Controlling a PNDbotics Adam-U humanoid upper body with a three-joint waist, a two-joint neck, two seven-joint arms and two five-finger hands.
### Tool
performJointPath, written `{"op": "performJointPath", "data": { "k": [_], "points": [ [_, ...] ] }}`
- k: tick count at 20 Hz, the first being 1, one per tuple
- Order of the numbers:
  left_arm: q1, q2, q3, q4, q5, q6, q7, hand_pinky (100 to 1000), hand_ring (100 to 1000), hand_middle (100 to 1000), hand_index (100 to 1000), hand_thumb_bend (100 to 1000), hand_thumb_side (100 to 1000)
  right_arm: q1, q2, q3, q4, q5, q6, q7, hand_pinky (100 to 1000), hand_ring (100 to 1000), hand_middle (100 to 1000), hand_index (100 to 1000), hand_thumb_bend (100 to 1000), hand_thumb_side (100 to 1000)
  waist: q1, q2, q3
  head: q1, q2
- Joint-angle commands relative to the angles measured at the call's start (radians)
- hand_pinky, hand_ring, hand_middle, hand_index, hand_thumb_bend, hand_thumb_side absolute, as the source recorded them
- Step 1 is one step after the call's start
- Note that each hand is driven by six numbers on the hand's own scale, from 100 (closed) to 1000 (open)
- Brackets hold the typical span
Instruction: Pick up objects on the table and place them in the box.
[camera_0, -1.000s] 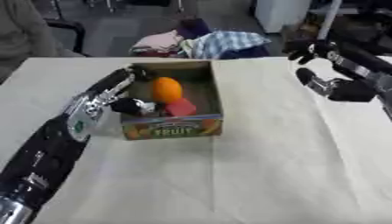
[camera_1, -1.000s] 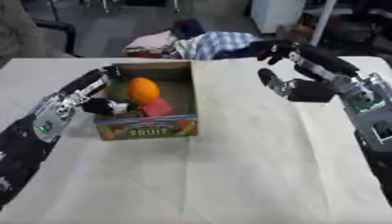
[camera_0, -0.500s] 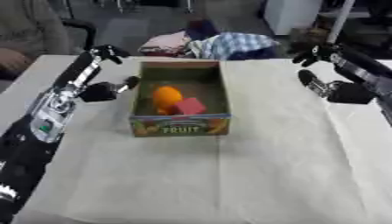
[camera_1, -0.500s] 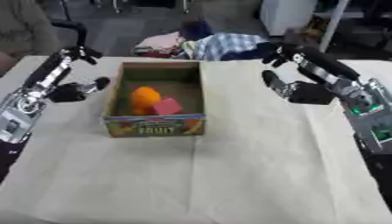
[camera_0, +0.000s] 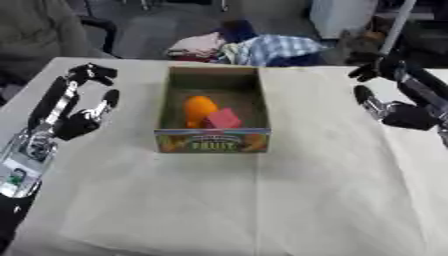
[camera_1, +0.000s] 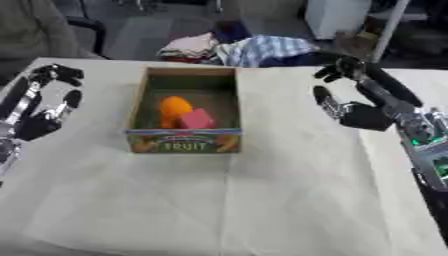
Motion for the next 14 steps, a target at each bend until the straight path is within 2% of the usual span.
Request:
{"op": "performJointPath", "data": {
  "k": [1,2,3,6,9,14],
  "points": [
    [0.045,0.001,0.026,-0.1,0.055,0.049,-0.033,982,658,670,812,247,878,-0.007,-0.029,-0.01,-0.013,0.023,-0.006,0.017,835,912,950,1000,155,473,-0.001,-0.009,-0.002,0.004,0.005],
    [0.07,-0.01,0.034,-0.125,0.07,0.064,-0.044,985,658,670,812,249,885,-0.005,-0.041,-0.002,-0.011,0.034,-0.011,0.028,844,932,958,1000,188,521,-0.002,-0.007,-0.001,0.004,0.005],
    [0.095,-0.017,0.04,-0.149,0.085,0.08,-0.058,988,658,670,814,251,892,-0.003,-0.052,0.0,-0.01,0.048,-0.015,0.041,851,947,964,1000,177,623,-0.003,-0.007,-0.001,0.004,0.005],
    [0.172,-0.028,0.056,-0.218,0.133,0.128,-0.1,992,657,670,814,255,901,-0.002,-0.062,-0.025,-0.017,0.094,-0.008,0.079,851,951,965,1000,168,765,-0.003,-0.01,-0.004,0.005,0.005],
    [0.234,-0.028,0.071,-0.294,0.184,0.178,-0.128,993,656,669,815,257,904,0.001,-0.059,-0.039,-0.024,0.144,-0.001,0.07,849,951,966,1000,175,775,-0.005,-0.012,-0.008,0.005,0.005],
    [0.249,-0.021,0.087,-0.366,0.268,0.262,-0.162,994,655,668,815,257,902,0.008,-0.047,-0.039,-0.019,0.227,-0.006,0.016,846,950,966,1000,179,775,-0.008,-0.012,-0.007,0.002,0.005]
  ]
}}
